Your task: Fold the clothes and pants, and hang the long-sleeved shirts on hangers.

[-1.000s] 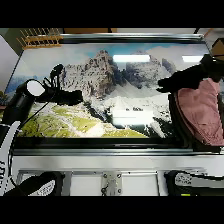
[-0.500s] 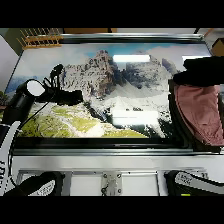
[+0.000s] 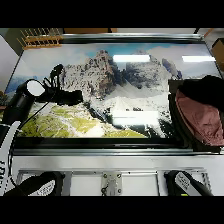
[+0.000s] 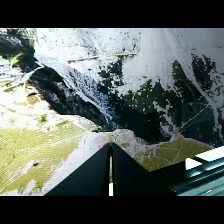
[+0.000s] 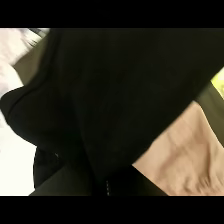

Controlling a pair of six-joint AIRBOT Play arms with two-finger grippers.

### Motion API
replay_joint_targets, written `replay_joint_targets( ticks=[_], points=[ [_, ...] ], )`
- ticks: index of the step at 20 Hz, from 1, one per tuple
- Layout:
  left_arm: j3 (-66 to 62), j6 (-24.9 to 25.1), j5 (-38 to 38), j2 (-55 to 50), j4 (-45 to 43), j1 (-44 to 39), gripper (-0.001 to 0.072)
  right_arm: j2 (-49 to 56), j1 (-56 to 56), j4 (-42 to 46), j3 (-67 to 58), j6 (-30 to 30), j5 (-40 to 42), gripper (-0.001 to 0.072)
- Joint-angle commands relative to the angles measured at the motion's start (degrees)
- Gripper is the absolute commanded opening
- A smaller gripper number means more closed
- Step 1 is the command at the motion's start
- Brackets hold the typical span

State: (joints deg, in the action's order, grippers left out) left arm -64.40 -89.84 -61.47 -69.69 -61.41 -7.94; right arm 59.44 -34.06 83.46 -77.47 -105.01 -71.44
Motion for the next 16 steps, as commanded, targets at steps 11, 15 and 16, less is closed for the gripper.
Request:
replay_joint_targets(
  ticks=[11,15,16],
  points=[
    [0.0,0.1,-1.3,0.0,-0.1,0.0,0.0010,-12.4,-0.5,6.0,25.8,-1.3,0.5,0.0709],
    [0.0,0.1,-1.5,0.0,-0.1,0.0,0.0010,-16.4,-1.4,4.8,17.4,2.6,3.6,0.0709],
    [0.0,0.1,-1.5,0.0,-0.1,0.0,0.0010,-17.9,-1.0,1.5,15.9,4.3,5.2,0.0709]
  ],
)
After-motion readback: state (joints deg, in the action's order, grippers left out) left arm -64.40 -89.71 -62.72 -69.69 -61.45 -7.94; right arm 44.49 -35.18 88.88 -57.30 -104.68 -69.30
